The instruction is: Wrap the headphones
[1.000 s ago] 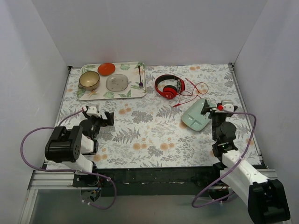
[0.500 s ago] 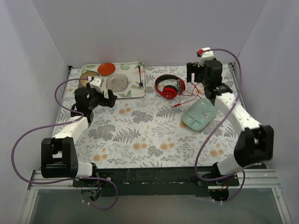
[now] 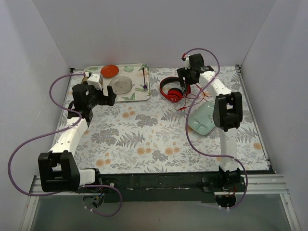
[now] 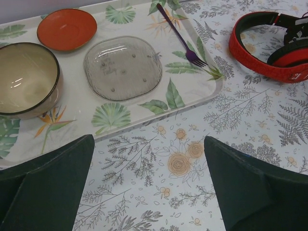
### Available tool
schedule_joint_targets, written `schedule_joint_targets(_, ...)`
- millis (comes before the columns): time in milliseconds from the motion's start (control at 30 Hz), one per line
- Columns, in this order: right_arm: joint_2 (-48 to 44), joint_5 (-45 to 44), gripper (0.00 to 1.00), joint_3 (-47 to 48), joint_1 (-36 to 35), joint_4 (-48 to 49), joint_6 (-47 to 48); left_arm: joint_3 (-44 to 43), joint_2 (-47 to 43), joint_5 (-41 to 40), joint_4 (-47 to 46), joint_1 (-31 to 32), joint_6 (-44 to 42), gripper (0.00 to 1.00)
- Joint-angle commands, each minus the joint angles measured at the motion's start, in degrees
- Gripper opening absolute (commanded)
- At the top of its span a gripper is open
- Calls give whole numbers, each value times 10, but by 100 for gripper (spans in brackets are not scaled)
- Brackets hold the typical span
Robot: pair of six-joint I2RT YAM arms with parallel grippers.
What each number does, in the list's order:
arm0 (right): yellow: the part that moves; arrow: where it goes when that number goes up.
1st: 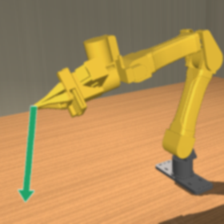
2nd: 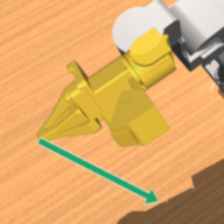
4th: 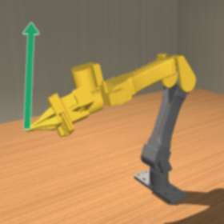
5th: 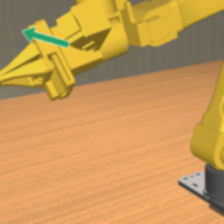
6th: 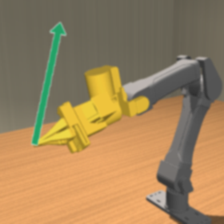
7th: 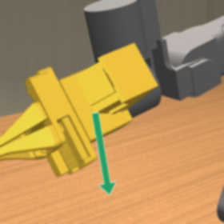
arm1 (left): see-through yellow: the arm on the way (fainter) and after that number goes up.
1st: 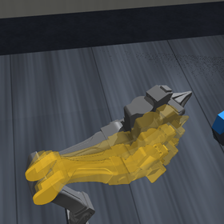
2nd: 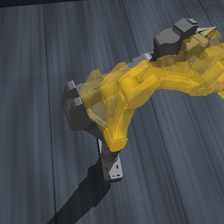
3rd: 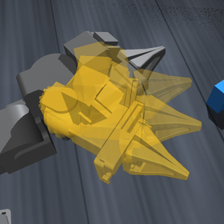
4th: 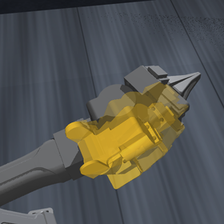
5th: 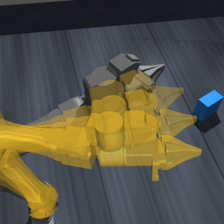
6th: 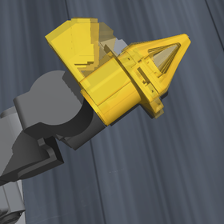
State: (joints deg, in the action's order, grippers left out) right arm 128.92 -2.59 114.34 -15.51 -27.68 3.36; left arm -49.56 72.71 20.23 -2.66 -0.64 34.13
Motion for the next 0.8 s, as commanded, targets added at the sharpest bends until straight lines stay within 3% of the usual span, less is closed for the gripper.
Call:
schedule_joint_targets(0, 12, 9, 85, 35, -2, -46, 7, -14, -23, -12, 39, -1, -14, 98)
schedule_joint_targets(200, 26, 6, 72, 24, -2, -53, 18, -22, -26, 23, 58, -1, -28, 98)
schedule_joint_targets(300, 27, 11, 53, 22, -2, -55, 21, -41, -19, 26, 82, -1, -23, 98)
schedule_joint_targets(333, 25, 16, 37, 21, -2, -55, 25, -47, -15, 31, 91, -1, -22, 98)
schedule_joint_targets(367, 24, 21, 30, 21, -2, -54, 29, -58, -13, 32, 98, -1, -21, 98)
schedule_joint_targets(533, -27, -1, 1, -16, -18, -39, 55, -72, -25, 39, 135, -1, -13, 98)
schedule_joint_targets(767, -203, -129, 1, -171, -96, 43, 62, -91, -72, 27, 171, 25, 14, 92)
